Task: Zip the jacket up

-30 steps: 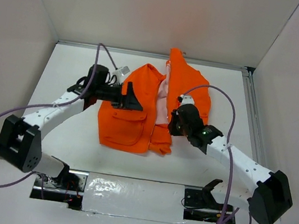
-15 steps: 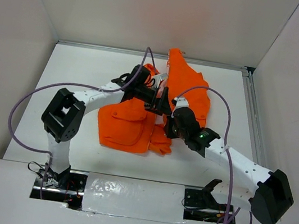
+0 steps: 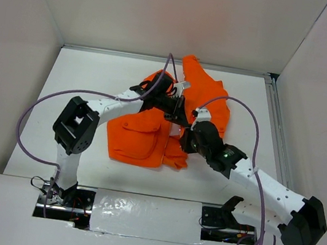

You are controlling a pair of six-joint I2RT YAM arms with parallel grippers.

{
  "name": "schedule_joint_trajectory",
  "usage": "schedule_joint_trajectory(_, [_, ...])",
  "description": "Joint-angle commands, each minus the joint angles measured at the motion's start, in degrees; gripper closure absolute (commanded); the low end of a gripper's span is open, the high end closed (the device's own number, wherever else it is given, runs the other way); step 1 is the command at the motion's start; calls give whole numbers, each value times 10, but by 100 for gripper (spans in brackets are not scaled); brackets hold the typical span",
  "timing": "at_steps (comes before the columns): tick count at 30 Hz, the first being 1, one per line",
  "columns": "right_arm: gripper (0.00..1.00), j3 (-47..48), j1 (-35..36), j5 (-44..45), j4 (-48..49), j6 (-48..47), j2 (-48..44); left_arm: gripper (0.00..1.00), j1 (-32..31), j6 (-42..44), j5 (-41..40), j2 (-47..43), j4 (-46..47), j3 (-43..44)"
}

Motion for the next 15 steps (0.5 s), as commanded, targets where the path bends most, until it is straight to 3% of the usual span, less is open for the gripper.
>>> schedule_joint_trajectory(1, [75,0,28,17,-2,22,-9,100,-4,0,7,-13,22,45])
schedule_joint_trajectory(6, [48,-52,93,32,-48,92,-54,100,-6,16,-9,-24,14,83])
schedule_joint_trajectory(11, [45,-76,175,107,-100,194,-123,100,-9,29,-9,-45,24,77])
schedule_joint_trajectory(15, [32,-78,192,188,-109,223,-177,100,-17,32,-14,-73,30,59])
